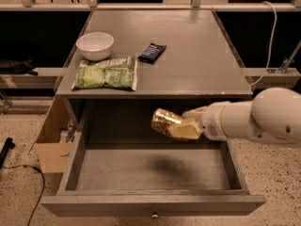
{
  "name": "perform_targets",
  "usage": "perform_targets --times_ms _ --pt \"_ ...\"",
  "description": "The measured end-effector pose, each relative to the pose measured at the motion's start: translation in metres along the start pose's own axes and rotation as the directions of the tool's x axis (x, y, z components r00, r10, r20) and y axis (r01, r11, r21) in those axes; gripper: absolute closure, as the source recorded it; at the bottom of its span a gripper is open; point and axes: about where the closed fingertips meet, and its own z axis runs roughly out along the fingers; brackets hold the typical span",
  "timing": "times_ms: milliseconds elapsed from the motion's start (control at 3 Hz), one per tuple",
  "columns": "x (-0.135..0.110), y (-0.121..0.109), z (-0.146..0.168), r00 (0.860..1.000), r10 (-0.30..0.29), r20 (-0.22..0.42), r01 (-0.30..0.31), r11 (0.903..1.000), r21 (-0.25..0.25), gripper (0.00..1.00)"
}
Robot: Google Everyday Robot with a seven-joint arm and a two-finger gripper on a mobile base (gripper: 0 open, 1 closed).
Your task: Pick orange can from top drawer and place on counter
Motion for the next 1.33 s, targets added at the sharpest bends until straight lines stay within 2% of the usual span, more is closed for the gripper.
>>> perform_targets --times_ms 333,667,1000,1333 --pt "-0.04 -0.017 -0.011 0.998 -0.032 0.062 0.03 0.9991 0.029 1.0" --pt "-0.078 -0.036 -0.032 0.992 -0.088 0.093 0.081 0.994 0.073 1.0" --pt "-0.095 -0.053 -0.06 0.987 -0.123 0.099 0.111 0.987 0.116 1.0" --pt "-0.118 -0.067 -0.094 0.98 -0.166 0.107 0.146 0.9739 0.174 1.0"
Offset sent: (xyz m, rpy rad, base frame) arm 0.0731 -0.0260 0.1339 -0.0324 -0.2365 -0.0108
